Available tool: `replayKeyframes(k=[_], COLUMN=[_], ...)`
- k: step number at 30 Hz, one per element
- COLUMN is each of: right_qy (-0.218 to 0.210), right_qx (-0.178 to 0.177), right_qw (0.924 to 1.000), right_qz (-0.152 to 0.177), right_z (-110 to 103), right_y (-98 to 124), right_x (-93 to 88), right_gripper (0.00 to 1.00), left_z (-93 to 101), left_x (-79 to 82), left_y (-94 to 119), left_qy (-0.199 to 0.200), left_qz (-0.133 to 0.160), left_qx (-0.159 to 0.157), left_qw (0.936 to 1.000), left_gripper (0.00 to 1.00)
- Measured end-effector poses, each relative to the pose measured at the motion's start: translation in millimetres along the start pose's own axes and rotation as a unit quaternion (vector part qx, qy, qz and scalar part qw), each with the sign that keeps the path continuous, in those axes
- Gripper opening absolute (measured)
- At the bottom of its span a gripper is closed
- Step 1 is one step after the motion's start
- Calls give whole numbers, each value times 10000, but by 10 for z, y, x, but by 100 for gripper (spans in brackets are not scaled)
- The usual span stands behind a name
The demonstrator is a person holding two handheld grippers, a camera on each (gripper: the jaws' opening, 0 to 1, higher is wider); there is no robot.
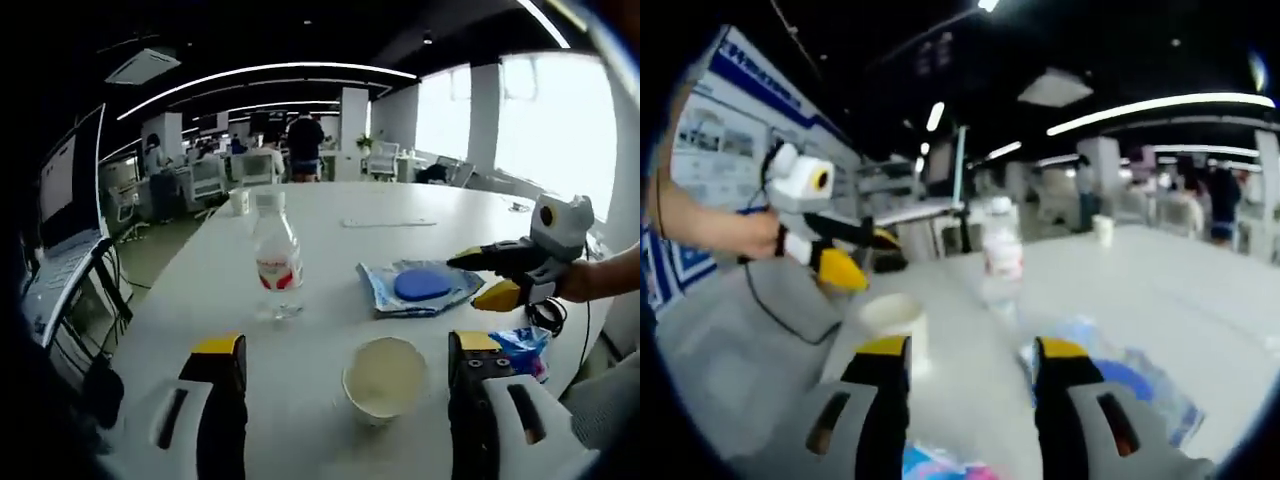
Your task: Arrange the tabletop items into an orderly group along one side of the table until the central work area is clear of visible clutter.
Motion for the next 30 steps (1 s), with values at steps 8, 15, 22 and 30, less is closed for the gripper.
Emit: replayKeyframes(k=[8,15,22,30], right_qy=[549,659,657,711], right_qx=[745,1073,1318,1367], right_qw=[9938,9892,9861,9858], right_qz=[-620,-748,-774,-662], right_z=[-256,-280,-256,-229], right_y=[-329,-616,-774,-766], right_x=[-156,-124,-158,-132], right_gripper=[46,43,34,33], left_z=[81,136,90,62], left_x=[-222,-320,-347,-360], left_y=[-55,-178,-252,-291], left_qy=[-224,-804,-845,-1051], left_qz=[-556,-1022,-1035,-1019], left_qx=[-852,-1362,-1297,-1334], left_qw=[9946,9821,9825,9802], left_gripper=[68,32,20,21])
Point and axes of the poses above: the point that each gripper's makers call its tool centre point, and the gripper's own axes: y roughly backward along the fingers, z roughly to its right, x roughly out of its top, the point moved 6 cm from there along y, roughly backward along the fingers, and after that the axes turned 3 degrees about -z, right-handed, at the moved point
